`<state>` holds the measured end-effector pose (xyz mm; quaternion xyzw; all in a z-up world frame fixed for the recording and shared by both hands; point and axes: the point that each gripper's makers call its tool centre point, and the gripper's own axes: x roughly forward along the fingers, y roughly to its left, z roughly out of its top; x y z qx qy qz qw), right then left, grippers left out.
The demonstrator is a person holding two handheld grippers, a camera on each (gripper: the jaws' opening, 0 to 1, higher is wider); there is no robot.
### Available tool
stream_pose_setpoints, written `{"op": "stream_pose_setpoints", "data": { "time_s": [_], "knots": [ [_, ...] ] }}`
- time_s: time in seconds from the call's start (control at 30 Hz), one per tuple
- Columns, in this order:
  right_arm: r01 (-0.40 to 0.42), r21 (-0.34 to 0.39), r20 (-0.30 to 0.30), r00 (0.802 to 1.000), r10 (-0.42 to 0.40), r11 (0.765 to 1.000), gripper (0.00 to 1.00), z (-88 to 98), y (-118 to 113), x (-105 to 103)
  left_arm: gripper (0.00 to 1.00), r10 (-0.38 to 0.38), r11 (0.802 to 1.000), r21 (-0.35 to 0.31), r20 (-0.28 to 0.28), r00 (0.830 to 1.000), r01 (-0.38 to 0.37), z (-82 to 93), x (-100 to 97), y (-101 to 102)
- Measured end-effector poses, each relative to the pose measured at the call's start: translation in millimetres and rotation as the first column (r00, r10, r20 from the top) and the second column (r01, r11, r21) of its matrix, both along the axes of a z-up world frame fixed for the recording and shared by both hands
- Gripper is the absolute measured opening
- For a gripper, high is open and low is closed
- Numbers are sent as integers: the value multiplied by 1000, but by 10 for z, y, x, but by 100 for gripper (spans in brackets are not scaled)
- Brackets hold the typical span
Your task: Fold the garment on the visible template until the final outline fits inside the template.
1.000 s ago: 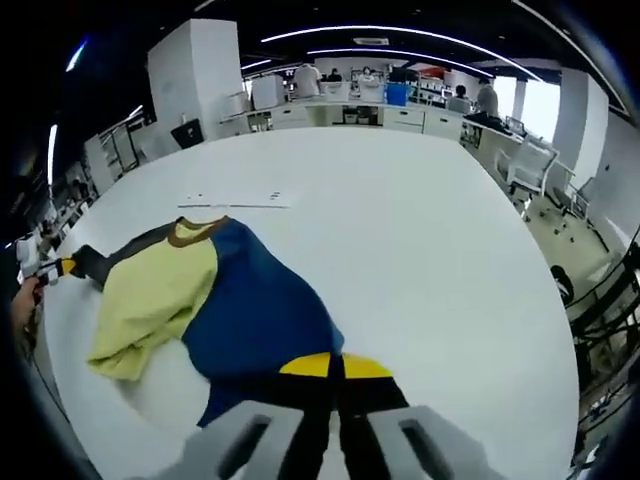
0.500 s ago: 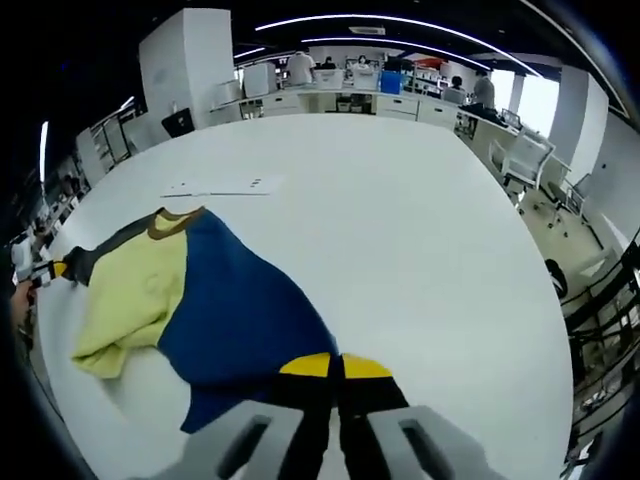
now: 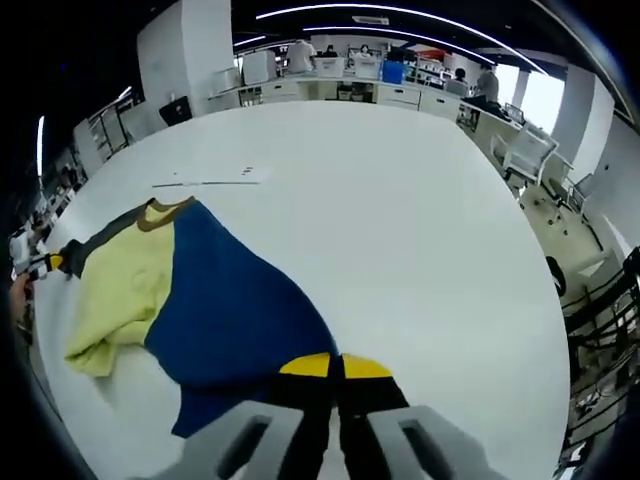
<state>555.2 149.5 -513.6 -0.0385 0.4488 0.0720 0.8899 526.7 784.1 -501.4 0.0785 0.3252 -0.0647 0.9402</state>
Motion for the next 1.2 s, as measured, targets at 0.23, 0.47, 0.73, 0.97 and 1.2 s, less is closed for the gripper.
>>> {"op": "stream_pose_setpoints", "data": {
  "time_s": [0.23,0.47,0.73,0.97,1.2],
  "knots": [
    [16,0,-11,1000,-16,1000,0,-87,-124,151,2,4,999,48,-11,1000,-4,-39,61,126],
    [3,-9,-20,1000,-4,1000,0,-101,-131,171,2,-15,997,80,-14,1000,16,-40,157,153],
    [-10,-30,-33,999,9,1000,0,-123,-106,115,2,-16,996,86,-30,999,19,-75,172,132],
    [6,-7,-27,1000,-6,1000,2,-157,-115,221,5,-28,995,100,-33,999,31,-62,138,112],
    [2,-14,-4,1000,-2,1000,26,0,-8,68,21,-15,992,123,1,1000,15,62,94,142]
  ]
}}
